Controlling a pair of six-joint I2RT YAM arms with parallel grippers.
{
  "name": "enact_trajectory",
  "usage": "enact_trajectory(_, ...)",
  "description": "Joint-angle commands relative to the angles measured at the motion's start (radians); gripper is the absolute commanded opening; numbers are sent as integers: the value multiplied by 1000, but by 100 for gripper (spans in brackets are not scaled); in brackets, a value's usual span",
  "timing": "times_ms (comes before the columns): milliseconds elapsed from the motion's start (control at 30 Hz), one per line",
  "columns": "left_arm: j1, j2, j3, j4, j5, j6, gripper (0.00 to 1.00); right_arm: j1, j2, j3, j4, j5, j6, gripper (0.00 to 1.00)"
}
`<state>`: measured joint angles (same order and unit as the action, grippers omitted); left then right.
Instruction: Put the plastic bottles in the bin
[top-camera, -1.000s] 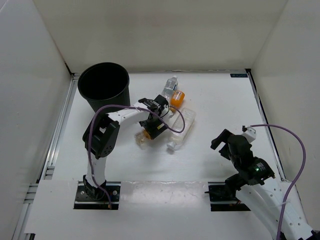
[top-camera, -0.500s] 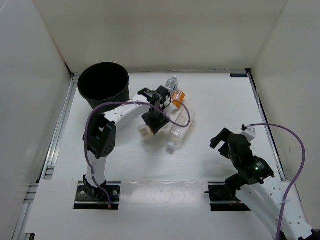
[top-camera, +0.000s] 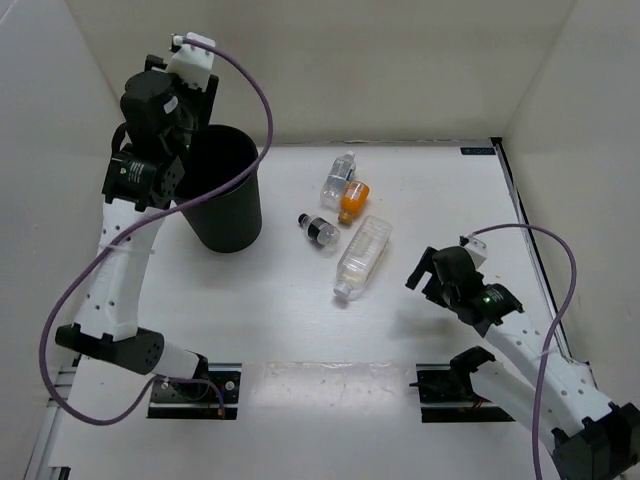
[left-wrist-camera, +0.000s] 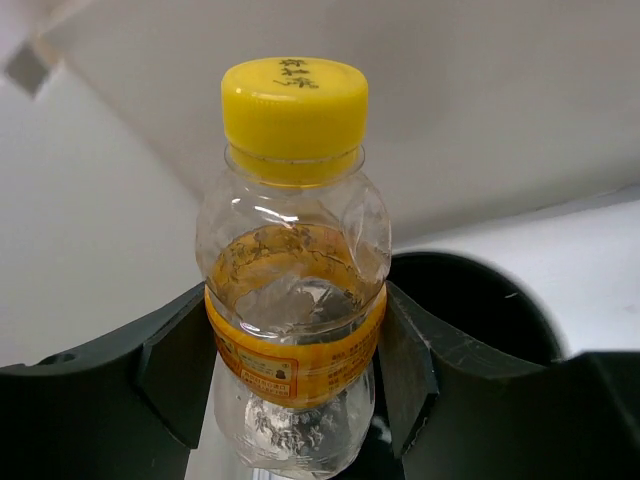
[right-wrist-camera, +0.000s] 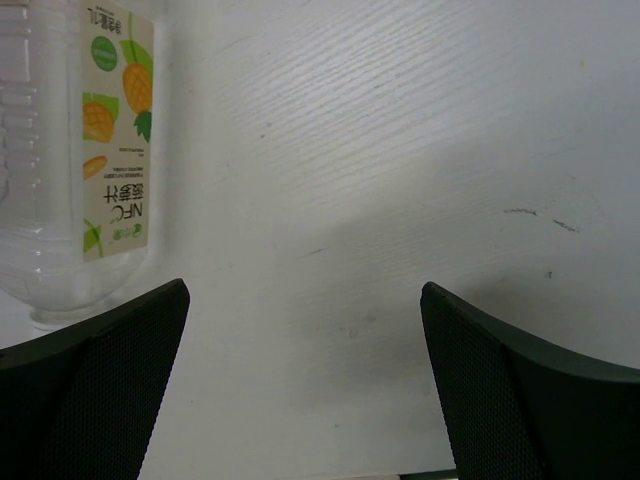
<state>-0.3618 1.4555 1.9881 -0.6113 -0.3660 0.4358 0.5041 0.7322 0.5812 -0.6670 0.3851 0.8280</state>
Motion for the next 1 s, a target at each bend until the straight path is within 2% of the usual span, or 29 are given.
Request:
enact_trajectory(0,95,88,-127,-34,93,-49,22,4,54,66,92,-47,-9,100)
enact_trajectory(133,197,106,-218,-34,237,-91,26,4,99,88,173,-104,-19,100)
enact_trajectory(267,236,127,-241,-57,337,-114,36,13,183,156,211,-155,-39,100)
enact_trajectory(400,236,151,-262,-85,337,-126,70,77,278,233,221,-152,-53,100)
enact_trajectory(433,247,151,-262,-85,346,-140,89,91,301,246,221,-141,-26,100)
enact_trajectory(467,256,141,-274,-85,355,-150,100,112,359,279,221,-121,-12,100)
enact_trajectory(567,256,131,-275,-85,355,-180,100,131,500,362,156,-91,37,100)
enact_trajectory(767,256,65,-253,-105,311,-192,100,152,794,655,-14,4,91,100)
enact_trajectory(833,256,28,-278,-105,311,-192,100,152,904,766,-92,15,102,100)
enact_trajectory(967,256,-36,-348,-114,302,-192,100,142,1035,860,-150,5,135,100)
